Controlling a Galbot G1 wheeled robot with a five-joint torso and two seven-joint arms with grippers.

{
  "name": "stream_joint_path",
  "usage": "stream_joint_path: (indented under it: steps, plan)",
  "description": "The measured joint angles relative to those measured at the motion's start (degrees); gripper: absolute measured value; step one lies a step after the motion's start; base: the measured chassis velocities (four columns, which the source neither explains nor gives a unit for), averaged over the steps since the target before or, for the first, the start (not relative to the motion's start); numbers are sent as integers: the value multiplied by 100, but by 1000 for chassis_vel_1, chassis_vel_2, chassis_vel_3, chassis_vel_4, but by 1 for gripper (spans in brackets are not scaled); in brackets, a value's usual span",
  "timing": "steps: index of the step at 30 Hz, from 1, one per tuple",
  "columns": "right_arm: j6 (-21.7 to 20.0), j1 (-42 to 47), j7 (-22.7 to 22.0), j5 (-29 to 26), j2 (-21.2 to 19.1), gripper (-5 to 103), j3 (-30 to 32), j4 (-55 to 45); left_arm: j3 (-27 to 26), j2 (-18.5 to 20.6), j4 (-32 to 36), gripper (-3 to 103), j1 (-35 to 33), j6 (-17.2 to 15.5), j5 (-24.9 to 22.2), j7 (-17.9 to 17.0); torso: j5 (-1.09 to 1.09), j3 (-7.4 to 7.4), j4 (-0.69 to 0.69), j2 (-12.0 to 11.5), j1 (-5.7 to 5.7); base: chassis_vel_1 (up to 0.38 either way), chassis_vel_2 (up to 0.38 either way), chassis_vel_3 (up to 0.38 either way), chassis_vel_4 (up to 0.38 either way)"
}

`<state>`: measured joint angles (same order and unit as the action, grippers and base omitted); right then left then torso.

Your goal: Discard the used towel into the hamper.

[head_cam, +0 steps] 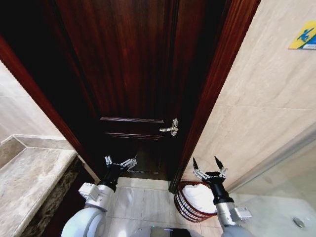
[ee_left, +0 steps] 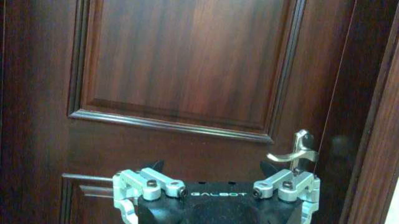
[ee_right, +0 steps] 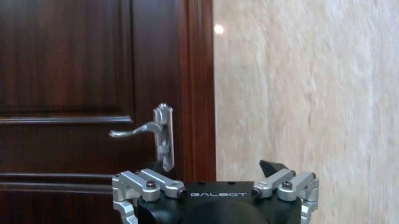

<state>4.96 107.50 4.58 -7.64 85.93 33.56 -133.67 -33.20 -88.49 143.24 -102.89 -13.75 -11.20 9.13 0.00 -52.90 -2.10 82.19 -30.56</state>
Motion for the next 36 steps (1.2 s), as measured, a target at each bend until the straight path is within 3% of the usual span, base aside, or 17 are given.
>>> stream_joint_path:
  steps: [36]
  plan:
    - [-164,-54,167,251,45,100,-115,-78,0,0,0,100,0,0,0,0,-1,0,0,0,0,0,0,0,0]
